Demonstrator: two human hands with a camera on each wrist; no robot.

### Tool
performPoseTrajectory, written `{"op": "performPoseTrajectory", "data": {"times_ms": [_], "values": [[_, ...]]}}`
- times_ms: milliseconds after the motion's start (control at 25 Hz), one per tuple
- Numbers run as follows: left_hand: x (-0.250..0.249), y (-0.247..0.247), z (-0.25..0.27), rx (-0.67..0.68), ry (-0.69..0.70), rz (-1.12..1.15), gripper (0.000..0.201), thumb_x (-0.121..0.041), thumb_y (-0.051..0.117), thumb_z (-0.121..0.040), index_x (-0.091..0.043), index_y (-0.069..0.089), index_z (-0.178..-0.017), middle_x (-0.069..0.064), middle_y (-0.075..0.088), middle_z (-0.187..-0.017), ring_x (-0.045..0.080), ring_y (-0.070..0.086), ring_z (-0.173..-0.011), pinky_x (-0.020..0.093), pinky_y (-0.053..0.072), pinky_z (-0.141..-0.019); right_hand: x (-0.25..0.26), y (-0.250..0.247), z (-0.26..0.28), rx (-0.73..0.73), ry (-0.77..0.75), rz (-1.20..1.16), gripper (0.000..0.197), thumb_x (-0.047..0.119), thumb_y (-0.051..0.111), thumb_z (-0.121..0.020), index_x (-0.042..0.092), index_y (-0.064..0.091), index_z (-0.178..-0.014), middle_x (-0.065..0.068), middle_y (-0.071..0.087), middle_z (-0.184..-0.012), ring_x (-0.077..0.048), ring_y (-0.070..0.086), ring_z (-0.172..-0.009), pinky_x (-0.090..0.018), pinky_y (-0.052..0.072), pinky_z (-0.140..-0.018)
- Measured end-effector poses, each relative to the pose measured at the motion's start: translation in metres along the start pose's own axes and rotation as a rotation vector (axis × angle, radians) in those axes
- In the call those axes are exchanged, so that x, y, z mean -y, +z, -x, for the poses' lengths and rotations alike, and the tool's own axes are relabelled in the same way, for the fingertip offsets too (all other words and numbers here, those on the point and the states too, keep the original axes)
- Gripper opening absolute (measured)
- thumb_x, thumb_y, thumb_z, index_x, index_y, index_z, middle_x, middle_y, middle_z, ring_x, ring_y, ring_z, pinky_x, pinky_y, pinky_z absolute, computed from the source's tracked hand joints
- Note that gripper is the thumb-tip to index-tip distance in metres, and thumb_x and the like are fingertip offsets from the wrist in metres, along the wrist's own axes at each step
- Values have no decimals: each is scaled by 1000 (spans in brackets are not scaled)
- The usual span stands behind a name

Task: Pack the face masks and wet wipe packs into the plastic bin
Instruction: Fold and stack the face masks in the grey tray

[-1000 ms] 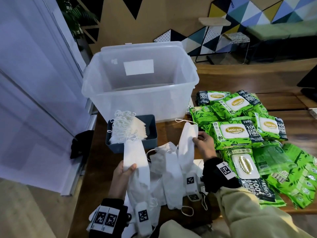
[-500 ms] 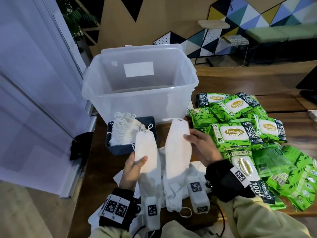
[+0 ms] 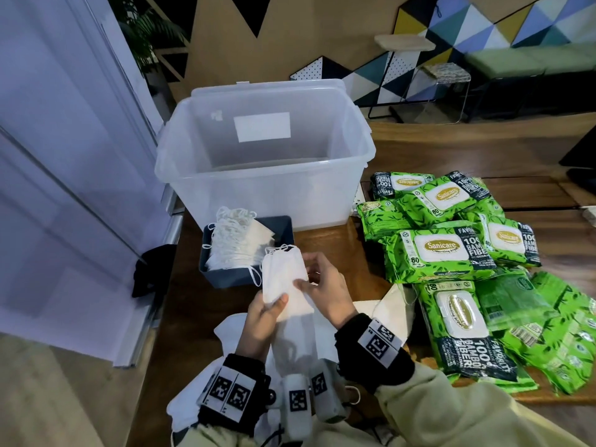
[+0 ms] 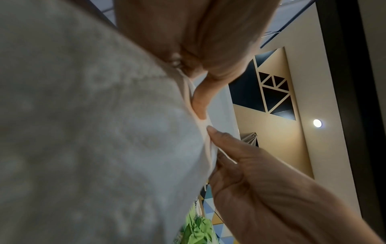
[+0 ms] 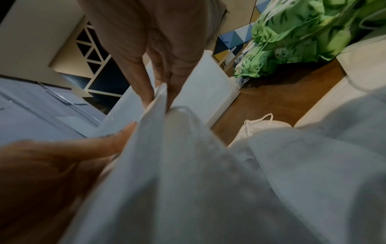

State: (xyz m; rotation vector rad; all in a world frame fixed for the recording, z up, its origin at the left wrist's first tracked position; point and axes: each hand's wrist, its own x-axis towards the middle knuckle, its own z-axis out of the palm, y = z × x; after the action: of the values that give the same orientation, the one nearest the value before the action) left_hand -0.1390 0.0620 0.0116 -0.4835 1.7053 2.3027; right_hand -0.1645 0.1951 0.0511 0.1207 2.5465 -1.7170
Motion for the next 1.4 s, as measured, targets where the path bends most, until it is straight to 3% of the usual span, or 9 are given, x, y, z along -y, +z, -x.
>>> {"op": "performPoseTrajectory", "data": {"times_ms": [120,280,400,560,720,840,1160,1280,1400], "values": [[5,-2,-1,3,5,19,32,2,47,-93,11,48,-124,26,60,-115,22,63,-88,23,55,-74,2,8,4,-46,-29,73,40,3,68,-80,7,52,-116,-8,62,-113,-19,58,-101,-15,41,-82],[1,-3,0,4,59,11,27,7,46,-92,12,47,-118,24,59,-108,15,64,-79,16,54,-67,-3,10,-4,40,51,261,58,23,70,-81,8,41,-128,-2,45,-121,-21,42,-116,-29,34,-99],[-4,-1,4,75,60,26,28,5,48,-92,8,48,-119,13,65,-94,7,69,-71,18,55,-65,-12,14,-15,191,298,-67,61,39,67,-83,1,45,-126,-11,56,-124,-25,56,-108,-39,45,-98],[-9,1,11,156,103,-31,29,8,42,-92,5,51,-119,4,72,-93,10,69,-83,20,55,-73,-5,25,-8,275,406,-524,31,25,56,-92,6,56,-117,-8,67,-100,-14,65,-78,-26,53,-75],[-11,-11,16,227,103,-53,29,3,52,-91,-1,54,-119,5,73,-101,15,68,-95,22,53,-77,5,10,-12,296,369,-573,14,17,60,-89,8,64,-100,-3,69,-85,-12,65,-72,-21,52,-67],[-8,-19,19,249,109,-129,38,-2,57,-88,6,51,-125,9,68,-111,12,66,-100,20,51,-80,6,-3,-21,276,345,-521,25,9,68,-82,-4,64,-103,-10,64,-90,-21,57,-78,-20,45,-60],[-8,-27,19,264,148,-236,53,-19,59,-77,-3,51,-127,11,64,-121,22,61,-112,28,50,-93,11,-10,-24,192,305,-591,11,3,68,-80,5,65,-90,0,68,-71,-4,59,-54,-17,42,-46],[-8,-33,24,295,141,-311,53,-22,59,-76,-9,50,-128,3,63,-122,9,61,-110,20,48,-90,19,-22,-35,248,256,-558,7,1,63,-84,6,64,-80,-1,68,-65,-7,61,-54,-16,47,-49],[-12,-37,25,311,124,-365,48,-23,58,-75,-18,52,-122,-7,63,-117,-3,61,-102,13,47,-82,26,-36,-49,328,241,-580,10,0,55,-89,7,59,-83,0,58,-53,-10,57,-48,-26,55,-66]]}}
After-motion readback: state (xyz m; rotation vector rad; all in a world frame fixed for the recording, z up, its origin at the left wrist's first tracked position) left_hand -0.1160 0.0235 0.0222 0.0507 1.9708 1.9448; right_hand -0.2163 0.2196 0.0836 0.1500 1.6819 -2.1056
